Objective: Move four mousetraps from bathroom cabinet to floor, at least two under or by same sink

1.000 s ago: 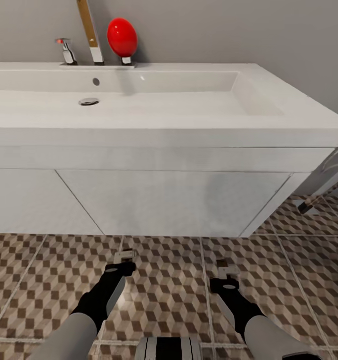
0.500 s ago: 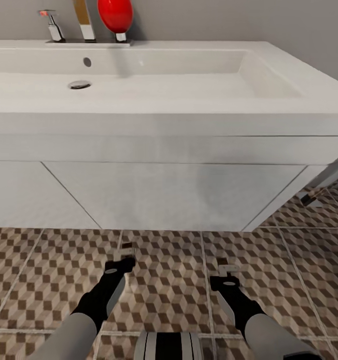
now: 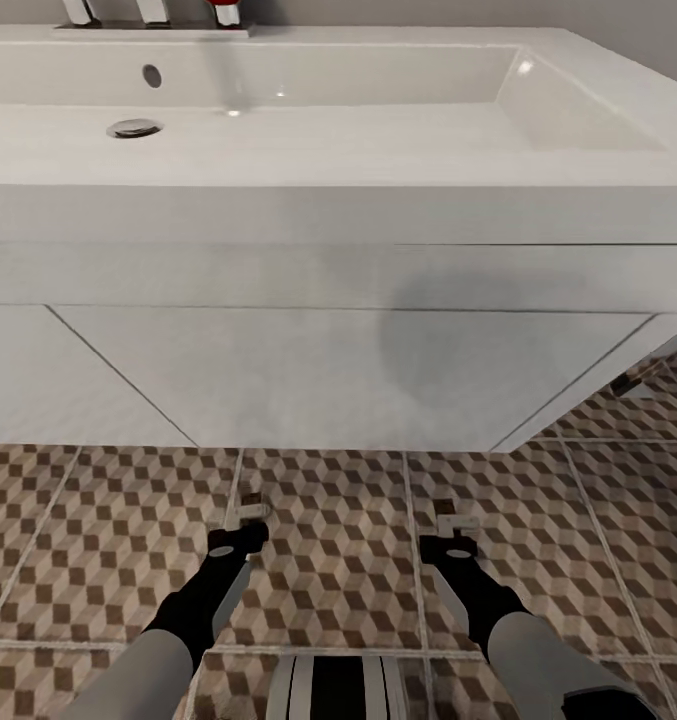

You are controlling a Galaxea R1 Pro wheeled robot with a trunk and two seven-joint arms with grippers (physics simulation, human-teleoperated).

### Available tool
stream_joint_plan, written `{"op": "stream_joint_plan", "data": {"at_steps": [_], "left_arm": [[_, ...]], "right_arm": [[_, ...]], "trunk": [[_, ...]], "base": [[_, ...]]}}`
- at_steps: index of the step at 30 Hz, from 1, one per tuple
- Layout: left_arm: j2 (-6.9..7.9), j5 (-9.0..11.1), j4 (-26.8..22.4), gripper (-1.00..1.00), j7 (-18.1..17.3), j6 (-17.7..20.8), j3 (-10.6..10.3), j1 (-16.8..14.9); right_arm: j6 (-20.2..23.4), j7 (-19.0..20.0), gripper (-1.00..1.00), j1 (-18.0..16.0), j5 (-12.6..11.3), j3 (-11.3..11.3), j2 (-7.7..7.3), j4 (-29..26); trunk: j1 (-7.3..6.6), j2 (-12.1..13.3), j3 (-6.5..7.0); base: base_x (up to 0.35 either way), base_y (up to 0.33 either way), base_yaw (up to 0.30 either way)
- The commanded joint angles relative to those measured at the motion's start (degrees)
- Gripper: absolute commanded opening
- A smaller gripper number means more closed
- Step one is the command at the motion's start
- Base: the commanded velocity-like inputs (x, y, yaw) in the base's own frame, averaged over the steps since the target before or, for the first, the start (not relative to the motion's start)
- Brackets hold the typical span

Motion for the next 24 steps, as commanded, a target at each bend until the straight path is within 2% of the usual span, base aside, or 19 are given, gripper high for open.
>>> {"op": "stream_joint_plan", "data": {"at_steps": [1, 14, 18, 24], "left_arm": [[0.10, 0.46, 0.02, -1.00, 0.61, 0.08, -0.41, -0.01], [0.09, 0.38, -0.12, -1.00, 0.62, -1.78, -0.50, -0.01], [0.05, 0.38, -0.69, -1.00, 0.62, -1.81, -0.55, -0.01], [0.01, 0.38, -1.08, -1.00, 0.62, -1.82, -0.60, -0.01]], "right_arm": [[0.33, -0.33, -1.00, -0.02, -0.37, 0.47, -0.03, -0.20], [-1.28, -0.23, -1.00, -0.03, -0.29, 0.55, 0.12, -0.63], [-1.22, -0.19, -1.00, -0.03, -0.08, 0.62, 0.24, -0.76], [-1.13, -0.31, -1.00, -0.03, 1.80, 0.57, 0.32, -0.80]], "trunk": [[0.01, -0.03, -0.26], [0.35, -0.20, -3.14], [0.35, -0.20, -3.14], [0.35, -0.20, -3.14]], "base": [[0.000, 0.000, 0.000], [0.000, 0.000, 0.000], [0.000, 0.000, 0.000], [0.000, 0.000, 0.000]]}}
